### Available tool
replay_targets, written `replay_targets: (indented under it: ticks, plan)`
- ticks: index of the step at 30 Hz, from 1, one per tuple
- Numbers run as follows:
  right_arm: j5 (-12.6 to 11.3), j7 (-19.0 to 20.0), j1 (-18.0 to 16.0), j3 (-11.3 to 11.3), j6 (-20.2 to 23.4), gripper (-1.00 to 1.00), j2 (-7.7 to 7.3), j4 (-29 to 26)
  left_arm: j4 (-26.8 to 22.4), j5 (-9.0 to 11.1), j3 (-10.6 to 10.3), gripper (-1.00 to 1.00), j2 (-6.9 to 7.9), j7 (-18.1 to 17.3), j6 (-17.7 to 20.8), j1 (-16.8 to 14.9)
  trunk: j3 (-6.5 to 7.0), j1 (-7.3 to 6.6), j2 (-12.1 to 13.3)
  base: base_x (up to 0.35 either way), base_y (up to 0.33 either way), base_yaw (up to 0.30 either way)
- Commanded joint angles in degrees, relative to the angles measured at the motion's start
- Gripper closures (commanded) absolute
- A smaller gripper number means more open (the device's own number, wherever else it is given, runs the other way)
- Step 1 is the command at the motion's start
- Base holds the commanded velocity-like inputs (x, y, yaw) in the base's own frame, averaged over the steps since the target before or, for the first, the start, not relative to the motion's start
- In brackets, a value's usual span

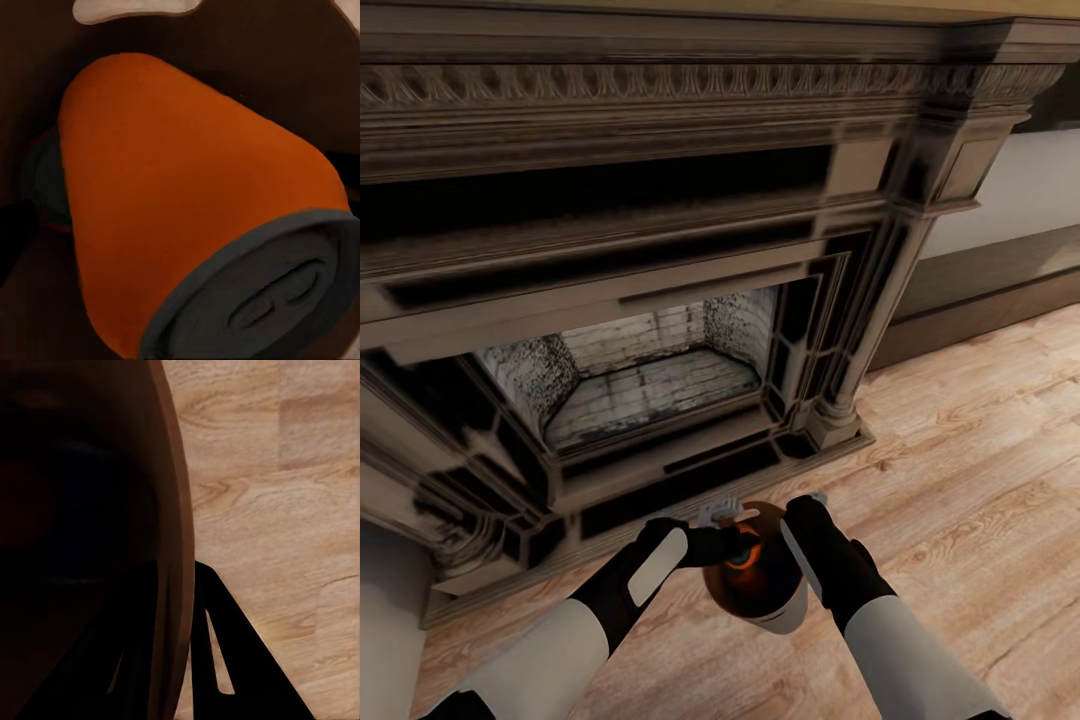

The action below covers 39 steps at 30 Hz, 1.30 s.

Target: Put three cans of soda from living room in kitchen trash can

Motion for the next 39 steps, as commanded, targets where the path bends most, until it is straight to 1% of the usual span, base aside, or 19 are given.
replay_targets:
  ticks: [1,11,17,21,22,24,25,26,28,29,31,33,34,35,36,37,38,39]
  plan:
    - [0.33,0.22,-0.02,-0.02,0.03,1.0,0.02,-0.02,0.12,0.02,-0.01,-1.0,-0.01,0.0,-0.08,0.0,0.01,0.0,0.0,0.0,0.0,0.0]
    - [0.45,0.22,-0.02,-0.01,0.03,1.0,-0.04,0.05,0.37,0.21,-0.04,-1.0,-0.01,-0.08,-0.27,0.0,0.01,0.0,0.0,0.0,0.0,0.0]
    - [0.47,0.22,-0.02,-0.22,0.03,1.0,-0.32,0.16,-0.18,0.28,-0.04,-1.0,0.31,-0.17,-0.26,0.0,0.01,0.0,0.0,0.0,0.0,0.0]
    - [0.41,0.31,-0.23,-0.67,0.03,1.0,-1.31,0.28,-1.38,0.31,-0.08,-1.0,0.61,-0.34,0.05,0.0,0.01,0.0,0.0,0.0,0.0,0.0]
    - [0.38,0.36,-0.31,-0.72,0.03,1.0,-1.65,0.31,-1.89,0.31,-0.09,-1.0,0.64,-0.36,0.16,0.0,0.01,0.0,0.0,0.0,0.0,0.0]
    - [0.15,0.69,-0.55,-0.82,0.03,1.0,-3.35,0.43,-4.89,0.35,-0.11,-1.0,0.71,-0.44,0.53,0.0,0.01,0.0,0.0,0.0,0.0,0.0]
    - [0.08,0.77,-0.59,-0.85,0.03,1.0,-3.82,0.49,-5.79,0.36,-0.12,-1.0,0.72,-0.42,0.7,0.0,0.01,0.0,0.0,0.0,0.0,0.0]
    - [-0.02,0.94,-0.64,-0.9,0.03,1.0,-4.77,0.72,-7.48,0.4,-0.1,-1.0,0.73,-0.4,1.28,0.03,0.01,0.0,0.0,0.0,0.0,0.0]
    - [-0.09,1.38,-0.67,-0.93,0.03,1.0,-5.63,1.24,-9.05,0.43,-0.08,-1.0,0.74,-0.38,2.01,0.13,0.01,0.0,0.0,0.0,0.0,0.0]
    - [-0.11,2.08,-0.69,-0.95,0.03,1.0,-6.5,1.93,-10.73,0.47,-0.03,-1.0,0.78,-0.35,2.81,0.26,0.01,0.0,0.0,0.0,0.0,0.0]
    - [-0.13,2.99,-0.7,-0.96,0.03,1.0,-7.44,2.64,-12.54,0.55,0.01,-1.0,0.89,-0.31,3.7,0.38,0.01,0.0,0.0,0.0,0.0,0.0]
    - [-0.14,3.91,-0.71,-0.96,0.03,1.0,-8.37,3.31,-14.27,0.66,0.11,-1.0,1.16,-0.24,4.67,0.46,0.01,0.0,0.0,0.0,0.0,0.0]
    - [-0.15,4.74,-0.71,-0.97,0.03,1.0,-9.28,3.85,-15.89,0.71,0.2,-1.0,1.53,-0.14,5.7,0.52,0.01,0.0,0.0,0.0,0.0,0.0]
    - [-0.16,5.07,-0.71,-0.97,0.03,1.0,-9.73,4.04,-16.59,0.7,0.24,-1.0,1.72,-0.08,6.22,0.54,0.01,0.0,0.0,0.0,0.0,0.0]
    - [-0.17,5.64,-0.72,-0.99,0.03,1.0,-10.61,4.32,-17.65,0.67,0.31,-1.0,2.03,0.01,7.13,0.57,0.01,0.0,0.0,0.0,0.0,0.0]
    - [-0.18,5.91,-0.72,-1.01,0.03,1.0,-11.04,4.44,-18.01,0.66,0.35,-1.0,2.14,0.05,7.46,0.58,0.01,0.0,0.0,0.0,0.0,0.0]
    - [-0.19,6.56,-0.72,-1.08,0.03,1.0,-11.94,4.61,-18.49,0.6,0.4,-1.0,2.42,0.13,7.93,0.59,0.01,0.0,0.0,0.0,0.0,0.0]
    - [-0.19,7.0,-0.72,-1.25,0.03,1.0,-12.39,4.67,-18.66,0.58,0.42,-1.0,2.6,0.14,8.1,0.6,0.01,0.0,0.0,0.0,0.0,0.0]
